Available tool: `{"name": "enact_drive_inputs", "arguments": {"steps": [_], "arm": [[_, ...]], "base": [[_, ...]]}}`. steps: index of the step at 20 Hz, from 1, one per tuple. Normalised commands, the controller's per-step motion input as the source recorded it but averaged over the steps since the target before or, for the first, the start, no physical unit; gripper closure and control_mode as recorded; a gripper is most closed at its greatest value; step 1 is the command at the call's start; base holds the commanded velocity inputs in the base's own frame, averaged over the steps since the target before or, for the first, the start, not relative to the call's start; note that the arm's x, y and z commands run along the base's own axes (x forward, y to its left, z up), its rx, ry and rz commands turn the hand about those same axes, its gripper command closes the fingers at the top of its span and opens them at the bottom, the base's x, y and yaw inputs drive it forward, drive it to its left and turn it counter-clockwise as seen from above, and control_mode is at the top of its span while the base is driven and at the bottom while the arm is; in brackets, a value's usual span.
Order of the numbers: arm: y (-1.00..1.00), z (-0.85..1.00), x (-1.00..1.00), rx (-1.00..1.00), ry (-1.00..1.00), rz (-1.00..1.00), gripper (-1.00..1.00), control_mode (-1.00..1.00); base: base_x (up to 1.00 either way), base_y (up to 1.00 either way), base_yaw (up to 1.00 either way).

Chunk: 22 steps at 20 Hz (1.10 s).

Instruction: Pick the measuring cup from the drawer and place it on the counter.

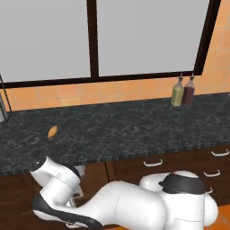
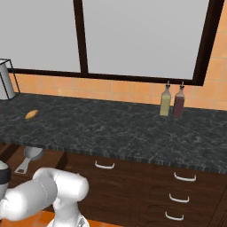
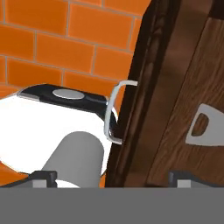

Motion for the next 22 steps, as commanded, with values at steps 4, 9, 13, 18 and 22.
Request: {"name": "enact_drive_inputs", "arguments": {"steps": [4, 9, 13, 18, 22], "arm": [[0.13, -0.69, 0.01, -0.09, 0.05, 0.13, -1.0, -1.0], [0.02, -0.04, 0.1, 0.0, -0.03, 0.02, -1.0, -1.0], [0.0, -0.18, 0.32, 0.0, 0.04, 0.0, -1.0, -1.0], [0.0, -0.32, 0.39, 0.0, 0.1, 0.01, -1.0, -1.0], [-0.17, -0.46, 0.01, -0.01, 0.17, 0.04, -1.0, -1.0]], "base": [[0.0, 0.0, 0.0], [0.0, 0.0, 0.0], [0.0, 0.0, 0.0], [0.0, 0.0, 0.0], [0.0, 0.0, 0.0]]}}
